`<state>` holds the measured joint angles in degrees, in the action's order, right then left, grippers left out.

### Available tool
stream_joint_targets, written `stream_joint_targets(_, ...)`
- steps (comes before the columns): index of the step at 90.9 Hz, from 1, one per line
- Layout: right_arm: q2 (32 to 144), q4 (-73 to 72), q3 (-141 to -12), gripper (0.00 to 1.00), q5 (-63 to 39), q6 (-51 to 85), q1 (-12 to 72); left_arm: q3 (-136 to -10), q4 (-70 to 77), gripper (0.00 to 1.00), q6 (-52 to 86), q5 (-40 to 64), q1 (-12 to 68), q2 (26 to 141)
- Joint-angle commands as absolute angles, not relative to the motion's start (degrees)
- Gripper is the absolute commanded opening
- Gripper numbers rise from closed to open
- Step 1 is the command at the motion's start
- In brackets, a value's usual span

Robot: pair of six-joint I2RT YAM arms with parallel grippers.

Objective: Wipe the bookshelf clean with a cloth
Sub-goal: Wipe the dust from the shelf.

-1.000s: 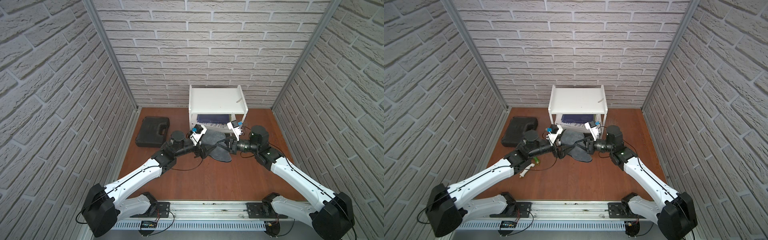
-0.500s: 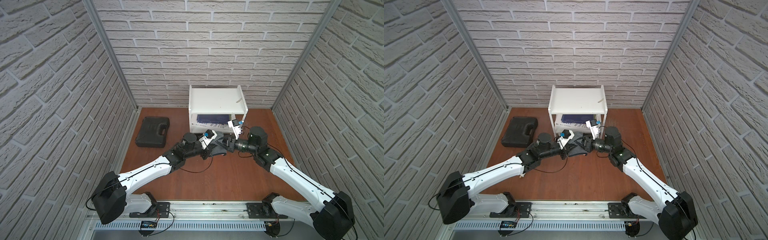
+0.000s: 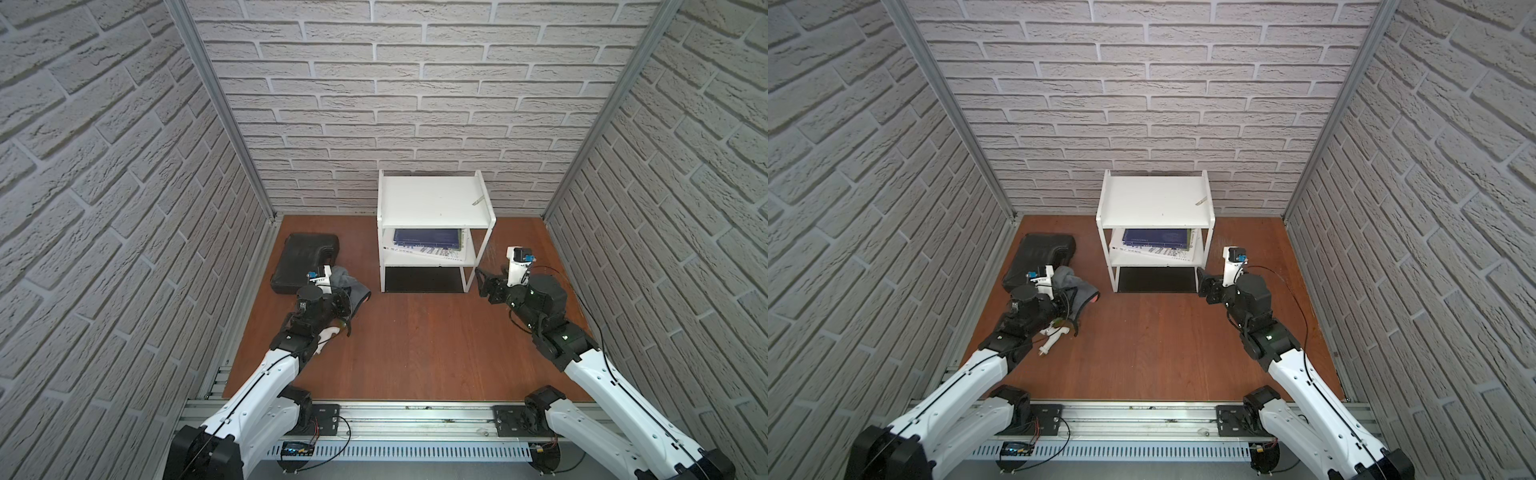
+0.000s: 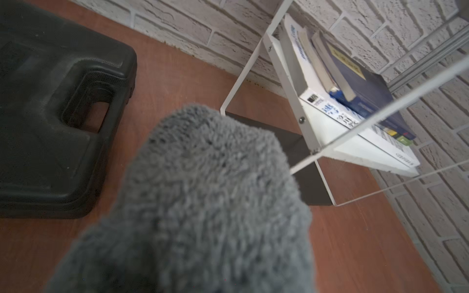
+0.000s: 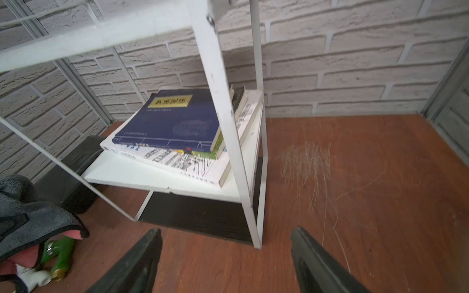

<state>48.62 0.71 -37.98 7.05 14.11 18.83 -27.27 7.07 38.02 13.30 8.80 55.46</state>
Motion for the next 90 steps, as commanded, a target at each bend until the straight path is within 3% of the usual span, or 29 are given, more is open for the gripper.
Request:
stream_joint_targets(1, 55.0, -10.0, -40.6, 0.83, 12.4, 8.4, 18.3, -41.5, 11.8, 0.0, 39.5, 29.7, 7.1, 66.1)
stream_joint_targets(12, 59.7, -11.8, -44.4, 0.81, 9.7, 8.2, 18.1, -47.2, 13.5, 0.0, 42.1, 29.4, 7.5, 77.3)
stream_joint_targets(43, 62.6, -14.7, -43.4, 0.81, 7.5, 8.6, 17.9, -39.7, 31.2, 0.0, 48.4, 31.2, 8.3, 95.2)
stream_joint_targets(58, 63.4, -14.9, -44.2, 0.81, 7.7, 8.2, 17.8, -54.4, 25.2, 0.0, 43.4, 36.4, 5.0, 102.1)
stream_joint_targets(74, 64.8, -16.7, -44.8, 0.8, 7.6, 8.4, 17.7, -74.3, 18.9, 0.0, 43.1, 42.3, 4.6, 119.1)
stream_joint_targets(90, 65.1, -16.3, -45.4, 0.81, 6.9, 8.3, 17.5, -77.1, 21.2, 0.0, 48.8, 45.0, 5.3, 126.5)
